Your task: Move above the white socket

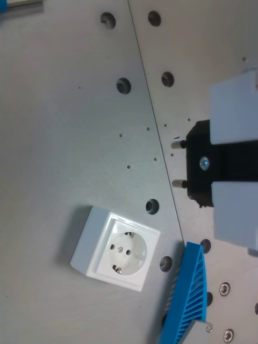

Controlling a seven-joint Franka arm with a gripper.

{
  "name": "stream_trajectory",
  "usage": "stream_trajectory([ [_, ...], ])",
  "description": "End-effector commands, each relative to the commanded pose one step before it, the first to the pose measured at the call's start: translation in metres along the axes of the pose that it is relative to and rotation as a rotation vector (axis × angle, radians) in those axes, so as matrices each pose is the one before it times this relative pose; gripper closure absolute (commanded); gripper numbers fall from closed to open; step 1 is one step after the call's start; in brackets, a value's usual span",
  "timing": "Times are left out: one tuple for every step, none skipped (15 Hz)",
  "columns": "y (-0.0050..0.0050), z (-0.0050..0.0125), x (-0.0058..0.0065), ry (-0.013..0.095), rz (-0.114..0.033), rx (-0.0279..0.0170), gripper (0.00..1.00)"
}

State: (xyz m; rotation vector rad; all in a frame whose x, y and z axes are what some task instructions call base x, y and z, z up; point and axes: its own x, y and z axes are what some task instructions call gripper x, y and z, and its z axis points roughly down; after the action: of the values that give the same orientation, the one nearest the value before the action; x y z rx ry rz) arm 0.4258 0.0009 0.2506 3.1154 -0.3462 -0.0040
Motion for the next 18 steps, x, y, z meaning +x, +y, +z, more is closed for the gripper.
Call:
stream_trajectory([
  [0.00002,-0.00027,-0.00003,0.001,0.0003,0.00015,1.0],
  [0.0,0.0,0.0,0.0003,-0.0005,0.0001,1.0],
  [-0.00001,0.00001,0.0,-0.0005,-0.001,-0.00003,1.0],
  [-0.00002,0.00004,-0.00001,0.0001,-0.0015,0.00014,1.0],
  [-0.00005,0.00008,-0.00003,0.0001,-0.0032,-0.00008,1.0],
  [-0.00008,0.00014,-0.00005,0.0002,-0.0045,0.00002,1.0],
  [-0.00013,0.00022,-0.00007,0.0005,-0.0063,0.0002,1.0],
  [-0.00019,0.00033,-0.0001,0.0002,-0.0085,0.00009,1.0],
  [-0.00026,0.00045,-0.00014,0.0003,-0.0106,0.0,1.0],
  [-0.00034,0.0006,-0.00019,0.0005,-0.0124,0.0004,1.0],
  [-0.00042,0.00076,-0.00023,0.0014,-0.0138,0.00034,1.0],
  [-0.0005,0.00093,-0.00028,0.002,-0.0147,0.00049,1.0],
  [-0.00056,0.00111,-0.00032,0.0029,-0.015,0.0006,1.0],
  [-0.00063,0.00129,-0.00037,0.0037,-0.0146,0.00067,1.0],
  [-0.00072,0.00149,-0.00042,0.004,-0.0181,0.00083,1.0],
  [-0.00064,0.00138,-0.00037,0.0049,-0.016,0.00097,1.0],
  [-0.00072,0.00157,-0.00041,0.0052,-0.0167,0.00076,1.0],
  [-0.00081,0.00179,-0.00045,0.0051,-0.0166,0.00079,1.0],
])
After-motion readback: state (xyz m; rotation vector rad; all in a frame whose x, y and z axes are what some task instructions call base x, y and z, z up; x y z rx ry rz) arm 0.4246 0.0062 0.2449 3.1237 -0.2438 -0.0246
